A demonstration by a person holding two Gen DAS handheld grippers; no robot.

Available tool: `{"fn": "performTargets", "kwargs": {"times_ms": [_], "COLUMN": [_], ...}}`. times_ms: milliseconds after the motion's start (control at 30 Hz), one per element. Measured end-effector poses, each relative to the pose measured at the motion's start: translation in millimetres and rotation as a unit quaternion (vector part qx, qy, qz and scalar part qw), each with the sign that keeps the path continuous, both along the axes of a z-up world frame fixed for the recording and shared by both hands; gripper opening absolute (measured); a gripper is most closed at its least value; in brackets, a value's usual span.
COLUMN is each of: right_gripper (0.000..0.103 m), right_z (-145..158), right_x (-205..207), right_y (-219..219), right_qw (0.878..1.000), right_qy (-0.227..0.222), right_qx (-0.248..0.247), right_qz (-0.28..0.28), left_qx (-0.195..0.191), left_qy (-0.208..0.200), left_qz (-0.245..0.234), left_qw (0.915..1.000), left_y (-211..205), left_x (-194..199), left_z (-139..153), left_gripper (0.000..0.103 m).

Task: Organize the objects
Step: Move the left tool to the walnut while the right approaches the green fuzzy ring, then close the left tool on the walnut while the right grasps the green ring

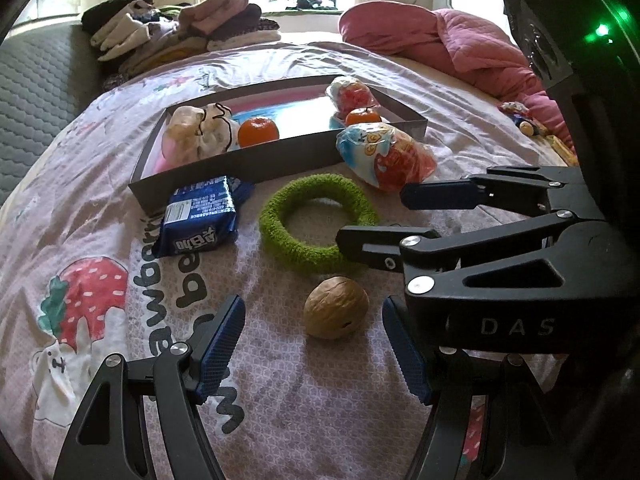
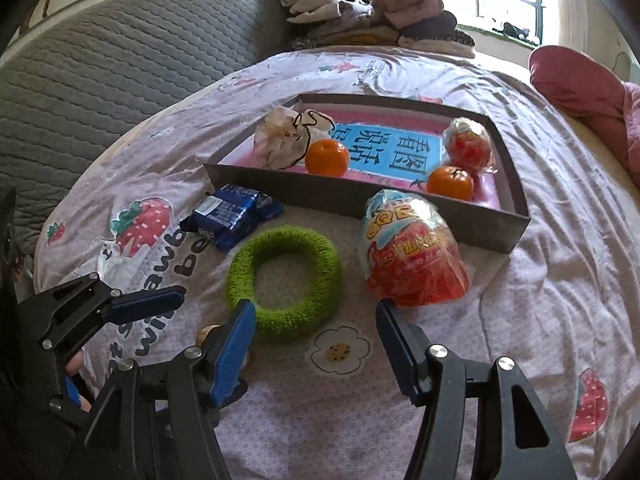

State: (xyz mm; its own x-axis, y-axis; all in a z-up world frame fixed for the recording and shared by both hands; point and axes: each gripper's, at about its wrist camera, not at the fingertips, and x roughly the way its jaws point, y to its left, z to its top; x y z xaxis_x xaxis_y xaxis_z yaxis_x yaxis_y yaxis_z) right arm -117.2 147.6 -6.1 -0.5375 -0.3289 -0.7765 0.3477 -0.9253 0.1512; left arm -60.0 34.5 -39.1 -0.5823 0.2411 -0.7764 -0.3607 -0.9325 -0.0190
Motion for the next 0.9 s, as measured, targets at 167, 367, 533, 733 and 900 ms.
{"fn": "performTargets", "kwargs": {"times_ms": [167, 367, 533, 733, 900], "right_gripper": [0.062, 0.053, 0.047, 0.032, 0.025], "right_z": [-4, -10, -13, -15, -17], "right_x": [-4, -13, -19, -23, -26], "right_y": [-2, -1, -4, -7, -5], "right_qw": [1.0, 0.999, 0.999, 0.999, 0.999], "right_qy": [-0.008, -0.023, -0.03, -0.031, -0.032], "right_qx": [-0.009, -0.032, -0.033, -0.031, -0.031], "right_qz": [-0.003, -0.01, -0.009, -0.007, -0.007], "left_qx": [0.002, 0.004, 0.0, 0.012, 0.028], "left_qy": [-0.006, -0.008, -0.005, 0.0, -0.022], "left_qz": [0.003, 0.006, 0.01, 0.017, 0.016], "left_qw": [1.0, 0.9999, 0.9999, 0.9998, 0.9992], "left_y": [-1, -1, -2, -5, -3], "left_x": [-2, -3, -5, -10, -14], "left_z": [-1, -2, -2, -1, -8], "left_gripper": [0.072, 0.072, 0.072, 0.072, 0.062]}}
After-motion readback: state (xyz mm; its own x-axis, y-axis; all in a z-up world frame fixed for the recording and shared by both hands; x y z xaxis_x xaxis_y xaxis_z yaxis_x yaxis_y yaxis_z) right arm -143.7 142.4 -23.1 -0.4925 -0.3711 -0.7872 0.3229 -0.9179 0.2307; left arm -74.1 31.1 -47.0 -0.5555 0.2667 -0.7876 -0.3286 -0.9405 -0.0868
